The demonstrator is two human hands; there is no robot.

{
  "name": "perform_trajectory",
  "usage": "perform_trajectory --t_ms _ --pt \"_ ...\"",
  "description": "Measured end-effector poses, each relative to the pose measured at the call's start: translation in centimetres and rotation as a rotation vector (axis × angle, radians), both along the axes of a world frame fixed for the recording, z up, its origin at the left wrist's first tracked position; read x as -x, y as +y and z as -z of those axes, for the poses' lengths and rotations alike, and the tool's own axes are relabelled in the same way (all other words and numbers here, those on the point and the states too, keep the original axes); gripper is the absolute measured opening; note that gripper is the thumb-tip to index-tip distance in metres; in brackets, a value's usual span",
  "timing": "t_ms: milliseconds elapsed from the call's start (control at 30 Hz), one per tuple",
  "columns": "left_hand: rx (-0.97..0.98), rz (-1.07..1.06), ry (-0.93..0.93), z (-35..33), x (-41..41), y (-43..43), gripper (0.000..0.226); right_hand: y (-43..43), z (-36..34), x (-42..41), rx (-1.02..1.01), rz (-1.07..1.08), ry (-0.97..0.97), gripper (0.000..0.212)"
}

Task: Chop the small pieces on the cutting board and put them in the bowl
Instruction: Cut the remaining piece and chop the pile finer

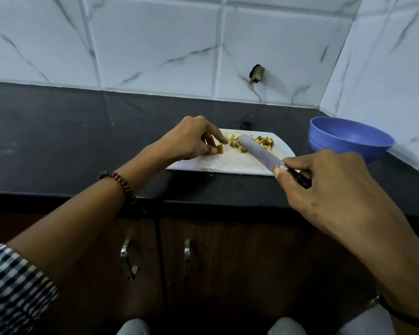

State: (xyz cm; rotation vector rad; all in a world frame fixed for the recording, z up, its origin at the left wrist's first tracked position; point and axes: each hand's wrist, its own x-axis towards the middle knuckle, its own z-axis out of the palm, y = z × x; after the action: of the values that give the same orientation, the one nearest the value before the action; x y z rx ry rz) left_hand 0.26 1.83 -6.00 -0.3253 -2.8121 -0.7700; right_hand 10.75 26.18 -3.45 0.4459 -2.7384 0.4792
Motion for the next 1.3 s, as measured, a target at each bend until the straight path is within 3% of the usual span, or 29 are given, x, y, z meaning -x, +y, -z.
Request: perform_trajectory --t_ms 233,567,833,1300 --pt "0.025 0.057 0.029 -0.7 0.0 0.4 0.017 0.6 0.5 0.8 0.082 0.005 -0.005 0.041" --pt "-0.232 -0.108 0.203 1.8 0.2 2.3 0.013 -0.6 2.4 2.0 0.174 -0.011 0.023 0.037" --pt "-0.189 -0.105 0.192 1.3 0.0 2.8 0.009 -2.1 3.8 2.9 0.214 -0.018 -0.054 0.035" --pt "-0.155 -0.080 0.150 0.9 0.1 2.4 0.013 -1.9 3.9 3.8 0.223 -0.012 -0.020 0.040"
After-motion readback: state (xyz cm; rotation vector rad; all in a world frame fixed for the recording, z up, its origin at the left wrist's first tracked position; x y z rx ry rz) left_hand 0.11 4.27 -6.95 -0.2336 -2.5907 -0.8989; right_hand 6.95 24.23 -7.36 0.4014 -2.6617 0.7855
